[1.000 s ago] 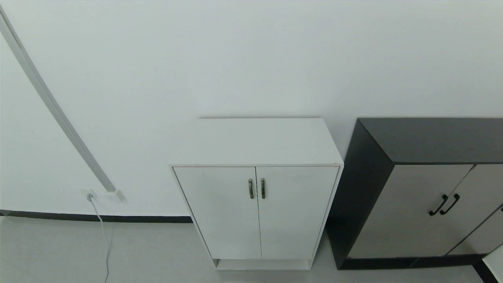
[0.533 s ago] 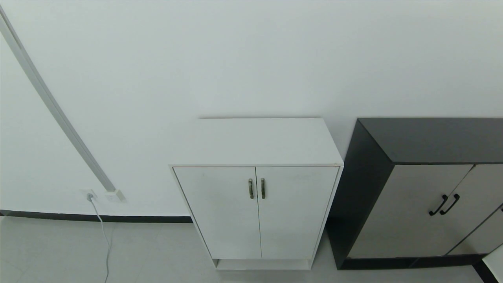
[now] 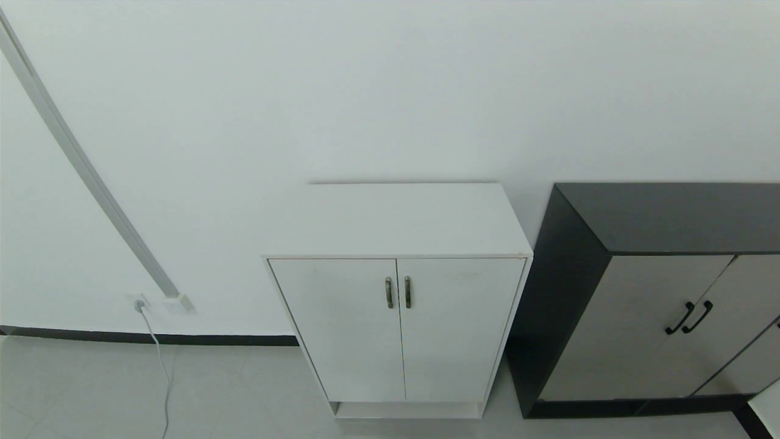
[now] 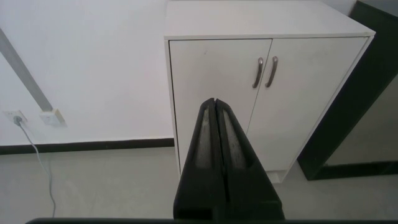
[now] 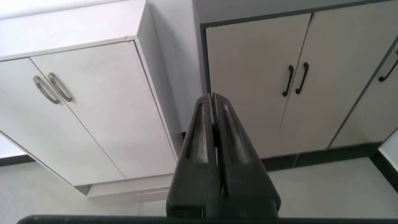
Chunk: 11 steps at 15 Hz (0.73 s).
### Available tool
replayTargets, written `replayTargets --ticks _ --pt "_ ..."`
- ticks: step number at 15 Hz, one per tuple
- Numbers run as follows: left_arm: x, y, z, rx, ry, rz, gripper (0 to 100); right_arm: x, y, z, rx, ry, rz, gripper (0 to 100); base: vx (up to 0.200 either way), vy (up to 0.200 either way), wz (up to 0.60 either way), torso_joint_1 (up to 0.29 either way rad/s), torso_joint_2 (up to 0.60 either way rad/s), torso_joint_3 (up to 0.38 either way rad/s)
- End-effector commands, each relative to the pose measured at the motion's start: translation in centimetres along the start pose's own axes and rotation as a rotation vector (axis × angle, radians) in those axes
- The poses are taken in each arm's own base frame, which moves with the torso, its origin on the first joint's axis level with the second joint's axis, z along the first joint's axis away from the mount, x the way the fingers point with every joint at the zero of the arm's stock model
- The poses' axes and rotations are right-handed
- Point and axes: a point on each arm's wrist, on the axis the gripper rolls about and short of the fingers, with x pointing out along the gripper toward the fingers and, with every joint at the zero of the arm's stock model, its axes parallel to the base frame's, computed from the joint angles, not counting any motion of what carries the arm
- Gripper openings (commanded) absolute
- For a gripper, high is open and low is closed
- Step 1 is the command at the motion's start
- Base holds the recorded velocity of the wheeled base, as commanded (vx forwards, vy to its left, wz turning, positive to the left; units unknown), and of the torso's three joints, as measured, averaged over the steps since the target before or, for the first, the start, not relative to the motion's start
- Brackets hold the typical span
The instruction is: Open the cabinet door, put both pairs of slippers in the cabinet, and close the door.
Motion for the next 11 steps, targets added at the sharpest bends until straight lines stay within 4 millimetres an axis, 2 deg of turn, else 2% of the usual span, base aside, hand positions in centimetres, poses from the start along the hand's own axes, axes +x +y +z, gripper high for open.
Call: replayTargets --ticks 1,11 --pt "0.01 0.00 0.00 0.000 0.001 0.000 0 0.01 0.00 0.01 -0.001 0.001 0.000 0 0.000 0.000 0.00 0.000 0.00 0.000" --pt "0.01 0.00 0.00 0.000 0.001 0.000 0 0.01 0.01 -0.01 -0.010 0.003 0.003 0 0.000 0.000 0.00 0.000 0.00 0.000"
